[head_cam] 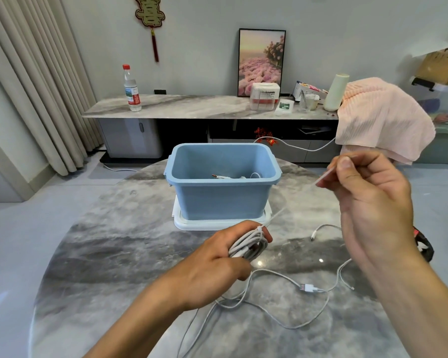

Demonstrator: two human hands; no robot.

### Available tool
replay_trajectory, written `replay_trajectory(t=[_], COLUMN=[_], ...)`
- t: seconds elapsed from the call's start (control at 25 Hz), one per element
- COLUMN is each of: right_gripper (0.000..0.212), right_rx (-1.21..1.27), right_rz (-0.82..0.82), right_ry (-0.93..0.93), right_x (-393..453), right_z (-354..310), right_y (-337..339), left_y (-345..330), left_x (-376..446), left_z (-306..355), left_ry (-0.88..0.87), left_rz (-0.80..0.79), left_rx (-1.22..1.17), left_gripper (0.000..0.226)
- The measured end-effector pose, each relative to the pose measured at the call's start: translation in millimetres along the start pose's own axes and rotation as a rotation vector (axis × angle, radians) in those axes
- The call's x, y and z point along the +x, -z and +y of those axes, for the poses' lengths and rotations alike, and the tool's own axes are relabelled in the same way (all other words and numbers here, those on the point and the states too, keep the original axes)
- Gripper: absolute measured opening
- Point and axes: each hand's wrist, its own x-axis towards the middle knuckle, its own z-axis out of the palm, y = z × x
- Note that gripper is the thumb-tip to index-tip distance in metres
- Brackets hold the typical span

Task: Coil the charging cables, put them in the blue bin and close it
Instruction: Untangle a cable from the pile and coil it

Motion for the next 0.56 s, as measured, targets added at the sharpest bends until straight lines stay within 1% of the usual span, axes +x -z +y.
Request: replay_trajectory(t=[0.08,0.2,0.28,0.36,0.44,0.52,0.56], right_gripper=[0.017,0.015,0.010,0.004,0.003,0.004,0.005], right_rx=[0.039,0.033,0.043,0.038,0.019,0.012,-0.023], right_rz=[-0.059,-0.110,-0.116,-0.090,-0.041,0.003,0.016], right_ry=[-0.124,-0.382,-0.557,-0.681,-0.744,-0.776,-0.790], right_x=[2,8,19,36,59,81,90], right_z=[4,18,32,51,70,82,87], right_y=[0,2,-2,-13,-27,-40,-46], left_y=[5,24,42,66,92,114,122], left_x=[0,11,31,60,97,131,147], left_z=[-5,-10,-14,-25,-36,-41,-42], left_ry=[0.016,0.014,0.002,-0.027,-0.037,-0.011,0.030], left_rz=[0.051,0.190,0.280,0.362,0.450,0.483,0.450], left_rx=[-0.037,-0.080,-0.089,0.023,0.250,0.430,0.526], left_gripper=[0.053,0.048,0.048,0.049,0.056,0.076,0.089])
